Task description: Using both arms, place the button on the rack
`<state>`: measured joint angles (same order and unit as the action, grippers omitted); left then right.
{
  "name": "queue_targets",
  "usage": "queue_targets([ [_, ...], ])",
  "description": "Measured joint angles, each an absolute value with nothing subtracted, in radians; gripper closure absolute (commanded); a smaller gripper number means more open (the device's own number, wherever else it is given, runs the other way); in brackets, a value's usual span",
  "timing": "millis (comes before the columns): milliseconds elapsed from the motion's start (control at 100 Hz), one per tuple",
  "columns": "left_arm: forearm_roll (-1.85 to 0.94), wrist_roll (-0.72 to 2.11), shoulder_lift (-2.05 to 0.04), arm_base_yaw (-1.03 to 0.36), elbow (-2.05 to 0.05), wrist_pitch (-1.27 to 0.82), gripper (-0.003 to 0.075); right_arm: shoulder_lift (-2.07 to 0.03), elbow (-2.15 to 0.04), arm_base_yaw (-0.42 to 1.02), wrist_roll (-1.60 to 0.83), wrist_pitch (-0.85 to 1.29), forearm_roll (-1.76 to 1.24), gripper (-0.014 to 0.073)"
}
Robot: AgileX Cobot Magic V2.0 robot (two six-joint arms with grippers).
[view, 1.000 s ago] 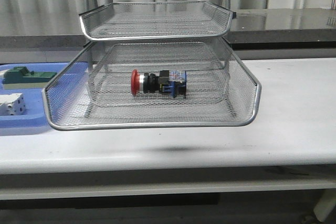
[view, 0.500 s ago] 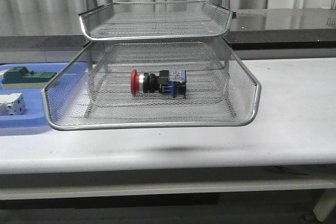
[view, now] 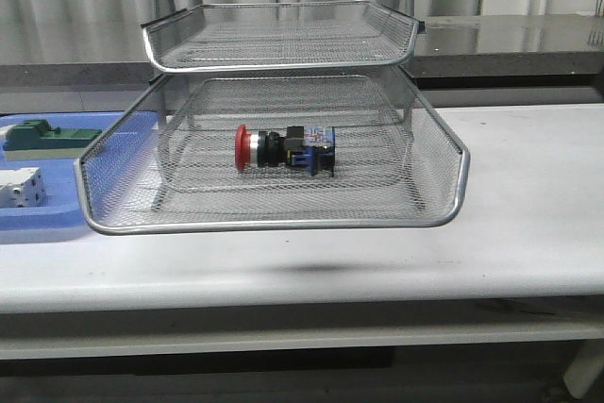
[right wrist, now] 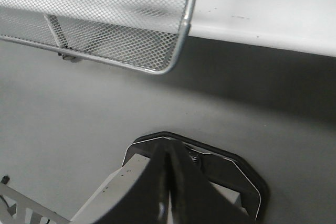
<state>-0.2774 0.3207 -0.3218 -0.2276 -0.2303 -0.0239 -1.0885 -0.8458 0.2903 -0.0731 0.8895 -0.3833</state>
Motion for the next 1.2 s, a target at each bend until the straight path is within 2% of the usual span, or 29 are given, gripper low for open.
queue_targets([
  [390,-0.277,0.321,-0.322,-0.228,-0.230,-0.024,0.0741,-1.384,-0.846,0.588,-0.075,0.617,-0.396,0.0650],
  [670,-0.277,0.321,-0.322,-0.228,-0.230,-0.024,0.0741,-1.539,-0.854,0.739,-0.075,0.472,-0.413,0.0650],
  [1200,-0.278,0.321,-0.322,-0.228,-0.230,-0.024,0.0741,-1.638,-0.856,0.772,-0.075,0.306,-0.419,0.0650],
])
